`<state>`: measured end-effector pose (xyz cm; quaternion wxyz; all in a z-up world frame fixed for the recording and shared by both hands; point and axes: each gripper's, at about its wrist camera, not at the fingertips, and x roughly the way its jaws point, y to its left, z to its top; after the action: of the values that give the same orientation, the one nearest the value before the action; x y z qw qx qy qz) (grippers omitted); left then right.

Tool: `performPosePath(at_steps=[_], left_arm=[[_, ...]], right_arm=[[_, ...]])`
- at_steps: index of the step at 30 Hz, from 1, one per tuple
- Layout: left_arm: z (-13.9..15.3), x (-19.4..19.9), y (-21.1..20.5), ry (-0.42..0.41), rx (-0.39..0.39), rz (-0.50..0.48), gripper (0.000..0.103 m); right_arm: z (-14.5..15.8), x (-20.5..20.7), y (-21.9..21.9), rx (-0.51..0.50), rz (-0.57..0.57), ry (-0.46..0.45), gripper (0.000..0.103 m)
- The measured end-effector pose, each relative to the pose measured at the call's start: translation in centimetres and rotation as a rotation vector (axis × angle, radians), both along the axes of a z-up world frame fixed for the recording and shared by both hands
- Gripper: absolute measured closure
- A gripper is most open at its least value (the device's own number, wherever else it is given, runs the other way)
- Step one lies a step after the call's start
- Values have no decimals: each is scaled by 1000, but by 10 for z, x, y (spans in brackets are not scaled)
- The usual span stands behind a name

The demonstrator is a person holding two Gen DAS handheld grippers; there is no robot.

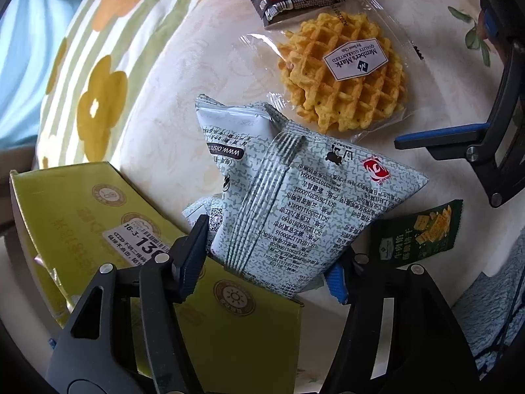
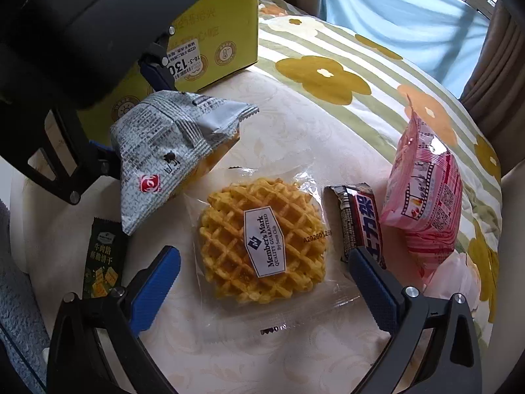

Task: Organize snacks
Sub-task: 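Grasp the grey-white bag with the left tool while the right tool grasps the waffle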

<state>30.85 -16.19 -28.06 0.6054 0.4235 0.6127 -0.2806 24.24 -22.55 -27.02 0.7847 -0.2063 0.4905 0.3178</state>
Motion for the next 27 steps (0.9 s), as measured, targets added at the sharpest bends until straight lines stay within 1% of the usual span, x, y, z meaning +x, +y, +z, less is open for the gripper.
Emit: performPosePath(at_steps=[8,12,16,17,18,20,24,27], left_arm=[[14,-2,4,15,-65,56,45],[17,-6,5,6,-70,63,45],[20,-9,6,-4,-77,70,45],[20,-9,6,-5,-81,75,45],[20,-11,5,-9,-83,78,45],[21,-11,5,-17,-89,88,45],[24,-11,7,-34,-100,114,45],[30,-14,9,-50,-114,138,45]], right_arm=[[-14,11,13,-13,58,17,1],[-19,17,18,-4,68,32,1],[-29,19,21,-43,73,47,2],[-28,19,20,-26,65,47,2],[-27,20,19,-26,59,43,5],[-23,21,18,-20,51,42,23],[-21,15,15,-49,17,39,25],[-16,8,11,-50,-21,38,26]])
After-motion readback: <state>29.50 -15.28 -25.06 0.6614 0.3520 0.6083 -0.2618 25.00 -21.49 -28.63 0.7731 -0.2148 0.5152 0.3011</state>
